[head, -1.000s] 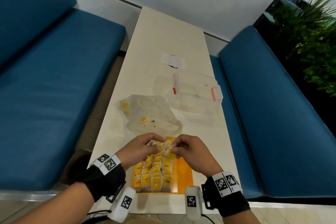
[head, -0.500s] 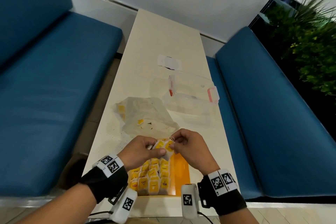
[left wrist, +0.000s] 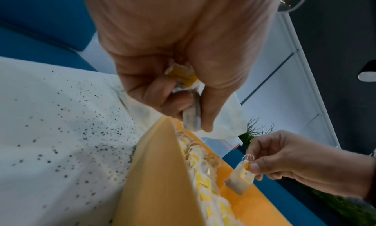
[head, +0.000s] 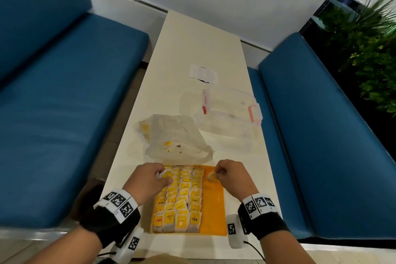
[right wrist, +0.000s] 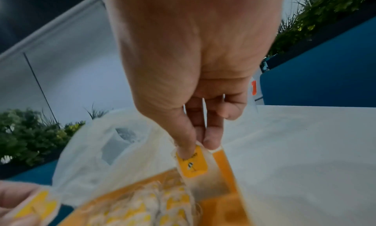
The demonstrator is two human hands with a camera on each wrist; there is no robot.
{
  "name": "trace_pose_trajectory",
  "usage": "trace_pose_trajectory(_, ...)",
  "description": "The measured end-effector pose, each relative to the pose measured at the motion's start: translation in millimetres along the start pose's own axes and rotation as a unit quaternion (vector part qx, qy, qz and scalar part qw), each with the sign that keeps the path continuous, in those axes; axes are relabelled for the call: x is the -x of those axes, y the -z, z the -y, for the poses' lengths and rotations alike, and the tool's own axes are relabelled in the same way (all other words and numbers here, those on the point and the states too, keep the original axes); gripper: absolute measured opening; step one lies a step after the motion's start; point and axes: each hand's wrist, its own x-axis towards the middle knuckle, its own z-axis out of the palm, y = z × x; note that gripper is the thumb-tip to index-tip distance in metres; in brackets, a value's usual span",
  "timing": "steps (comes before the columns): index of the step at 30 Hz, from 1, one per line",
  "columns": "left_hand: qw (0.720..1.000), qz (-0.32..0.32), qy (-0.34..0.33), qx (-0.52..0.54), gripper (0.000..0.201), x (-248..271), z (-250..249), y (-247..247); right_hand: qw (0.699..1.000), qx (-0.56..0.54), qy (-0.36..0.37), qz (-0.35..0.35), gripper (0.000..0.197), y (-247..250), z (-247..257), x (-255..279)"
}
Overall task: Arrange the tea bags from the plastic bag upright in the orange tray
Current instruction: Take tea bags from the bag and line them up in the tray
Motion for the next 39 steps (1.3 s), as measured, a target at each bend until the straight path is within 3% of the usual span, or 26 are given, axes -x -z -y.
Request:
trace_pose_trajectory(3,0.999,-0.02,0.017,-0.025,0.022,3,1,-1,1.0,0.01,0.005,0.003,0.012,-11,-8,-9)
trace_pose_trajectory(13,0.997,-0.031,0.056,-0.048,0.048,2,3,-2,0.998,-0.035,0.051,-0.031,0.013,-28,-25,-25)
trace_pose_trajectory(28,0.996,-0.004,0.065,-0.062,0.037,18,11,0,0.987,0.019,0.147,-0.058,0.011,-45,-32,-24)
trace_pose_trajectory(32,0.996,-0.005,0.067,-0.06,0.025,20,12,3,0.986,0.026,0.154,-0.055,0.008,-46,-32,-24)
trace_pose_trajectory(39,0.999,-0.012,0.029,-0.012,0.027,25,7,11,0.988,0.013,0.144,-0.051,0.014,-47,-33,-24)
